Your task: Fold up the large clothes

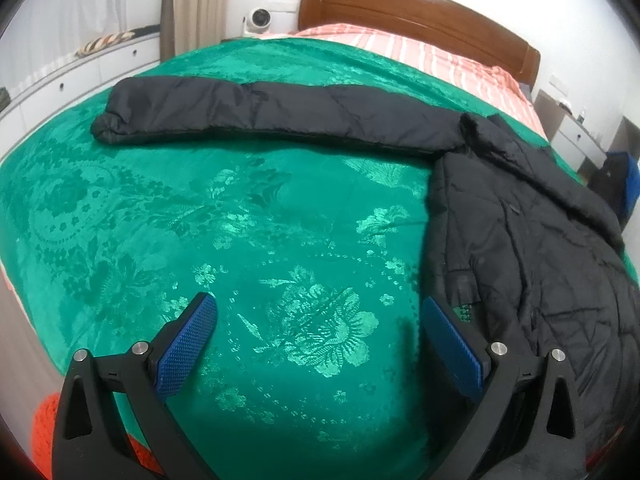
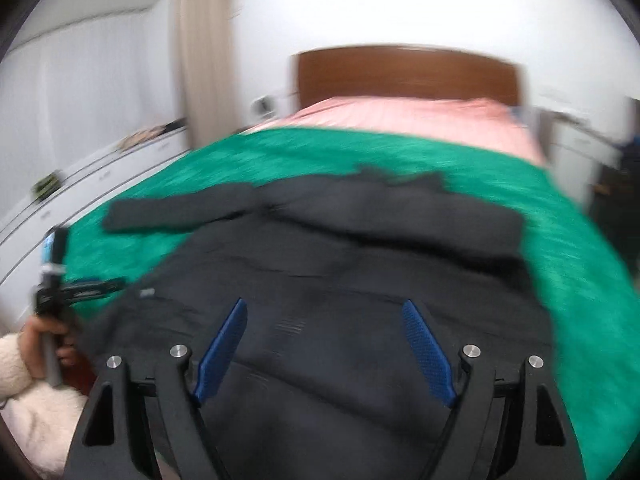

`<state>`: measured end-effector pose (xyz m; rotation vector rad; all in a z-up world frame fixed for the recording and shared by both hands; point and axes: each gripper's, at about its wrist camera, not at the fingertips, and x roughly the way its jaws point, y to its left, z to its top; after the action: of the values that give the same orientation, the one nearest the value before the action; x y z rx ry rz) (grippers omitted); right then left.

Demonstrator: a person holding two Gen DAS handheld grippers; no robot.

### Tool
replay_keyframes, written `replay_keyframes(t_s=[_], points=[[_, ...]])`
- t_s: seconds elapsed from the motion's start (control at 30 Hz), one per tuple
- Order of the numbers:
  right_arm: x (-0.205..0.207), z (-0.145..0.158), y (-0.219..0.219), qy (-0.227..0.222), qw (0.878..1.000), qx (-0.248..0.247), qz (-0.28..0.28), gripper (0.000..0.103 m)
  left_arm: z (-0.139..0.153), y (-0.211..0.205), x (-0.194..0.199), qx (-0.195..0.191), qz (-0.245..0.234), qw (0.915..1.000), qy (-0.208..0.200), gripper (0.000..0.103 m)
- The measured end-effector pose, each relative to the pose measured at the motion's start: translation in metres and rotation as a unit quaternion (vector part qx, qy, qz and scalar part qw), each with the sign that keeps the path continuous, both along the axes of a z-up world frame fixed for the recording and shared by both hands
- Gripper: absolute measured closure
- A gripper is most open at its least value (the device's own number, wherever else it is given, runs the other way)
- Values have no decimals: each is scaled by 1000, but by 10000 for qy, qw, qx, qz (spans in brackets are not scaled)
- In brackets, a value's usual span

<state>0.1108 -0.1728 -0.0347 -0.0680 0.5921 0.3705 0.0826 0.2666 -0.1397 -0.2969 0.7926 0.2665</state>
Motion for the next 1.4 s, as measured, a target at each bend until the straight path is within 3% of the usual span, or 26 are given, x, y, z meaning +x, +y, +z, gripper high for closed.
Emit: replay_keyframes(t_s=[0.1, 0.17, 0.27, 0.33, 0.43, 0.47, 0.7, 0.93, 1.4], points=[[-11, -2, -66, -288, 9917, -129, -1249, 14, -2, -1, 2, 62, 39, 10000, 59, 0], [-10, -12, -105, -268, 9768, -262, -2110, 14, -4, -1, 4, 124, 93, 9998, 102, 0], [-3, -32, -154, 21, 9568, 86, -2905, 14, -9, -3, 7, 216, 182, 9994, 204, 0], [-1, -43, -169, 99, 9490, 225, -3145, 14, -11, -3, 8, 254, 222, 9992, 216, 0], [3, -69, -181, 201, 9474, 38, -3194, 14, -14, -5, 9, 316, 237, 9989, 258, 0], [12, -80, -183, 485, 9472, 30, -3171, 14, -16, -5, 10, 334, 238, 9988, 272, 0], [7, -100, -208, 774, 9434, 562, -3175, 14, -21, -9, 11, 432, 235, 9985, 250, 0], [-2, -105, -221, 923, 9337, 872, -3349, 14, -23, -12, 11, 478, 227, 9983, 233, 0], [-1, -107, -223, 1007, 9320, 881, -3370, 13, -21, -12, 10, 481, 255, 9982, 250, 0]])
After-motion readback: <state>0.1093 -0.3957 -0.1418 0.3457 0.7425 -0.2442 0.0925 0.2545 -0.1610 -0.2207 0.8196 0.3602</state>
